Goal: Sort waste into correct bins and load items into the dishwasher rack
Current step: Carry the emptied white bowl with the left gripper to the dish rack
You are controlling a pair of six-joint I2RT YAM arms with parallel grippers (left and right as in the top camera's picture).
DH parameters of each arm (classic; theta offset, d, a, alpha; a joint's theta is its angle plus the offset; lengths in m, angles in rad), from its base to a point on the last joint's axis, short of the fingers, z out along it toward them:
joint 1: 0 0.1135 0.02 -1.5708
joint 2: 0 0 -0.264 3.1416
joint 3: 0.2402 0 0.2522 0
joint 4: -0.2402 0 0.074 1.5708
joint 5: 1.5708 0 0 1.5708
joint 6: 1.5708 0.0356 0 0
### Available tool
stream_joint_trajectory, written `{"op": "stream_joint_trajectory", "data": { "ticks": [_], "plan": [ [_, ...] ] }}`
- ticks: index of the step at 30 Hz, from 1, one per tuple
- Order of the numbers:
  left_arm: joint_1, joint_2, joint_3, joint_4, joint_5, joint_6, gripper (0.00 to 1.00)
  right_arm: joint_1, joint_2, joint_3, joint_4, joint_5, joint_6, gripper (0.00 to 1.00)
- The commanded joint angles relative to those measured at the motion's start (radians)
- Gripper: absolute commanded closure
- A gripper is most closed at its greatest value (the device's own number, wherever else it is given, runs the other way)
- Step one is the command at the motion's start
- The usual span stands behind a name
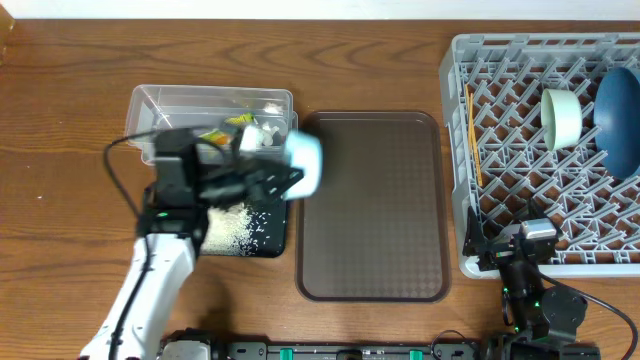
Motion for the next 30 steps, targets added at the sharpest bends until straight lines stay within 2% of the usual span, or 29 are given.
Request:
{"op": "stream_joint_trajectory", "data": {
  "ticks": [1,5,10,21,26,30],
  "plan": [
    [-0.103,0.081,0.018,0.261,-0.147,-0.344,0.93,-0.005,-0.005,-0.004,0.0,-0.008,-0.002,0.01],
    [-0.201,0.282,0.081,0.657,-0.18,-0.614,0.94,-0.005,-0.005,-0.004,0.0,-0.008,-0.002,0.01],
    [-0.292,0.527,0.28,0.808,-0.192,-0.787,0.94,-0.005,-0.005,-0.004,0.0,-0.008,-0.002,0.01],
    [-0.502,0.887,0.779,0.803,-0.32,-0.812,0.93,-0.005,-0.005,-0.004,0.0,-0.008,-0.002,0.01],
    [-0.58,0.988,0.886,0.773,-0.372,-0.832,0.93,-0.005,-0.005,-0.004,0.0,-0.008,-0.002,0.01],
    [-0.609,1.027,0.888,0.773,-0.402,-0.849,0.93,-0.005,-0.005,-0.004,0.0,-0.008,-0.002,0.01]
  ]
}}
